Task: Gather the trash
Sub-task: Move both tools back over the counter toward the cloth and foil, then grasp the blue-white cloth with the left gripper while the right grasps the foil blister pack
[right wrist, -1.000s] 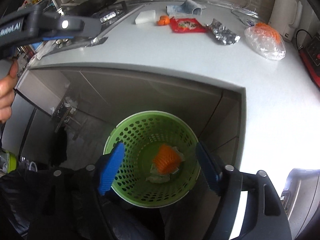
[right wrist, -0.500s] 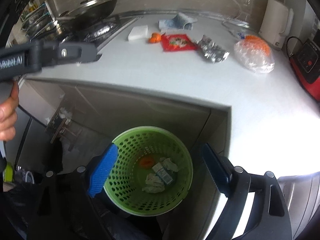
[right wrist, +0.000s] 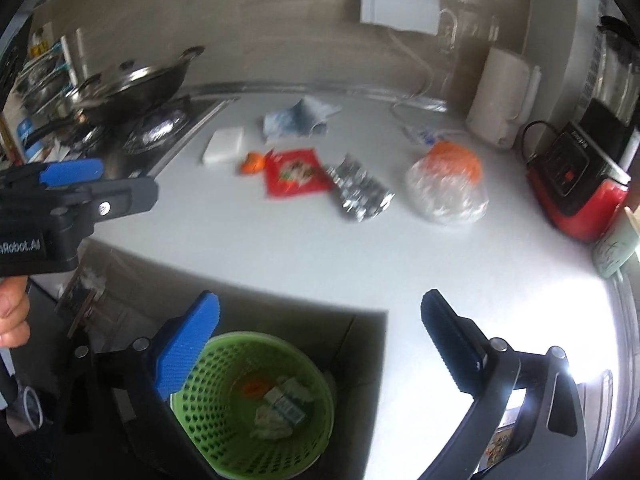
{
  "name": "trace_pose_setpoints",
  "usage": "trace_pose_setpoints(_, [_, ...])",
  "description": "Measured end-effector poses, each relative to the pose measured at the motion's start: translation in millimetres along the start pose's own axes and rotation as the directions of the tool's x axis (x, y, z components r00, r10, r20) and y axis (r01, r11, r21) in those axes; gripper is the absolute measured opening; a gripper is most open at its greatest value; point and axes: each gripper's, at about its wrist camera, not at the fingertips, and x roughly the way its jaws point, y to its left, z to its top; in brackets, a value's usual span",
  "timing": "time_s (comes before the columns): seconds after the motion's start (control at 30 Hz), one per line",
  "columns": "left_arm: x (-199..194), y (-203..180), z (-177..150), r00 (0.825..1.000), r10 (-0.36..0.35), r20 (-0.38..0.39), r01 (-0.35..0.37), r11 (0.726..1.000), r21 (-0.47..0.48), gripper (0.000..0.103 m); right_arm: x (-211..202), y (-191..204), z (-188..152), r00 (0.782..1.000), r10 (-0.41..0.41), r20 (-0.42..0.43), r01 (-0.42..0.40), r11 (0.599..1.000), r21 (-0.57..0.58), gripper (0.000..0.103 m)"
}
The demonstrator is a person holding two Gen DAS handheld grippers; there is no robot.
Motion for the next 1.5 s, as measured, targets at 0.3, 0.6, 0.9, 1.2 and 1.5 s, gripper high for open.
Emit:
trace_pose_setpoints(0.3, [0, 1, 36, 0.997, 0.037, 0.061, -0.038, 0.999, 0.007, 0.095, 8, -18, 34, 0.997, -0.065, 0.035, 0.063, 0.997, 0.055, 0.101])
trace_pose_setpoints(0.6, [24, 19, 60, 0.999, 0.021, 0.045, -0.021, 1.000, 0.004, 0.095, 29, -18, 62, 0.995, -0.099, 0.027, 0.097, 0.993, 0.068, 0.101])
trace_pose_setpoints(0.9, [57, 43, 84, 1.000, 0.020, 0.024, -0.020, 1.000, 0.015, 0.095, 56, -14, 88, 0.994, -0.106, 0.021, 0.104, 0.991, 0.088, 0.101])
trace_pose_setpoints(1.2, [122, 64, 127, 1.000, -0.014, -0.002, 0.014, 0.999, 0.049, 0.095, 96, -30, 109, 0.992, -0.123, 0.001, 0.121, 0.978, 0.169, 0.101])
trace_pose_setpoints(1.5, [243, 55, 195, 0.997, -0.018, -0.077, 0.020, 1.000, 0.019, 0.095, 142, -58, 119, 0.985, -0.163, -0.050, 0.170, 0.946, 0.274, 0.101])
